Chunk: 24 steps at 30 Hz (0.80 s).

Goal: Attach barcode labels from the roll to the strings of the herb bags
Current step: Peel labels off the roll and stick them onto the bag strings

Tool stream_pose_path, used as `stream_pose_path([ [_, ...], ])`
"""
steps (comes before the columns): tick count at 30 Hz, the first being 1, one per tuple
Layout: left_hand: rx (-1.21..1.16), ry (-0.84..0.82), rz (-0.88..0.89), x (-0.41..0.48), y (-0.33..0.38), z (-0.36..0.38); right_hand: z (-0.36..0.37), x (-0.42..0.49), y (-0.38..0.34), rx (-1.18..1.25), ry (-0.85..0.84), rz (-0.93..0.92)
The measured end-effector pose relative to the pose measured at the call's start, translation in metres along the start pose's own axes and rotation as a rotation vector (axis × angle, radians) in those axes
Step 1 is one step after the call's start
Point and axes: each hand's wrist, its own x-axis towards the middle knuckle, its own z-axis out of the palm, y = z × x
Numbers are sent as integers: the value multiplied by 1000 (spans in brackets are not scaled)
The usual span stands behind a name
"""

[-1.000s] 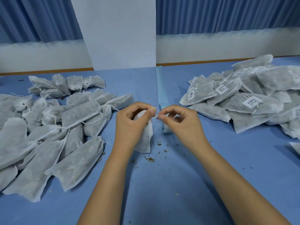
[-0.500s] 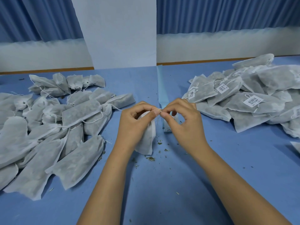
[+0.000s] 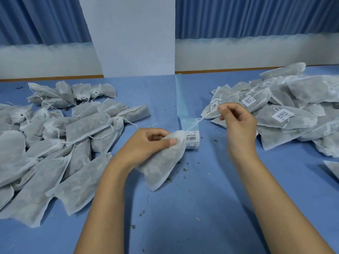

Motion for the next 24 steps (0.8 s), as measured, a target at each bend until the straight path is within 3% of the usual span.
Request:
stream_pose_path([
  [3, 99, 225, -79, 9, -7, 10, 12, -17, -2, -133, -27, -262],
  [6, 110, 459, -63, 15, -10, 14, 28, -39, 2, -296, -231, -664],
  [8, 65, 565, -14, 16, -7, 14, 37, -49, 7, -379, -413, -801],
  [10, -20, 615, 29, 16, -5, 13, 43, -54, 11, -449, -539, -772],
  [13, -148, 623, 63, 15, -3, 12, 42, -54, 16, -430, -591, -573],
  [17, -438, 513, 59, 12, -1, 10, 38, -52, 12, -302, -636, -266],
  [24, -494, 394, 194, 9, 5, 9, 39, -49, 12, -268, -545, -172],
])
